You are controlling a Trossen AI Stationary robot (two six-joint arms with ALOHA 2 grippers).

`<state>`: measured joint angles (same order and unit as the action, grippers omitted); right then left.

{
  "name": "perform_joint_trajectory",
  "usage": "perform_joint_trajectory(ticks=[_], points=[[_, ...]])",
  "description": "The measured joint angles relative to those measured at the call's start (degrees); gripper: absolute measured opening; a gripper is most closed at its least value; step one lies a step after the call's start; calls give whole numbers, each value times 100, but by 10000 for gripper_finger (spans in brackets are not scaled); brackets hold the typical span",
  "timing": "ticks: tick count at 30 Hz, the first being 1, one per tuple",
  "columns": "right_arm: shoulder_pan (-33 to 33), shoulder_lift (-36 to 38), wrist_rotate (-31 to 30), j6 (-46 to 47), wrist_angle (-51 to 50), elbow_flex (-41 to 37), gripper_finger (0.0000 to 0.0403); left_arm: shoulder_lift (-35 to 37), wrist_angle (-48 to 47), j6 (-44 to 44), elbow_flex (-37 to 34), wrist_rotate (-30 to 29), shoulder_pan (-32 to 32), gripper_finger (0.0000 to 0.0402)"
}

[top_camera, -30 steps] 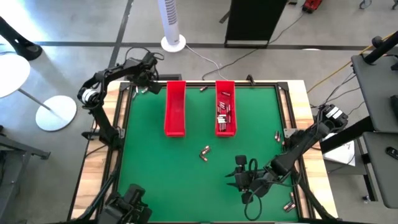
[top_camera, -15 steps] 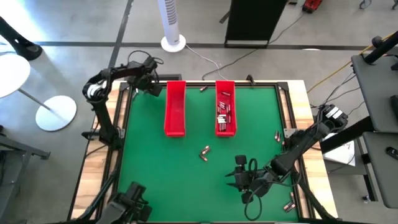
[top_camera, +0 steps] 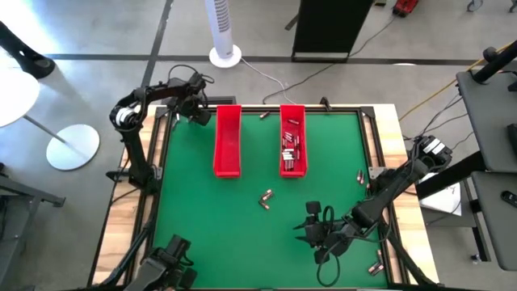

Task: Sort batteries
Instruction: Put the silver battery into the right red bin

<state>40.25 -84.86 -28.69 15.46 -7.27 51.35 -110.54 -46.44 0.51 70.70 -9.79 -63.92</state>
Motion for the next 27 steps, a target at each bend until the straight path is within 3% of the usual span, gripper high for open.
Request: perform_joint_trajectory(ticks=[12, 27], points=[[0, 2, 0, 52, 7, 0, 110, -11, 145, 235, -35, 10, 0, 58], [-2, 2, 0, 44, 7, 0, 119, -17, 603, 472, -19, -58, -11, 111]])
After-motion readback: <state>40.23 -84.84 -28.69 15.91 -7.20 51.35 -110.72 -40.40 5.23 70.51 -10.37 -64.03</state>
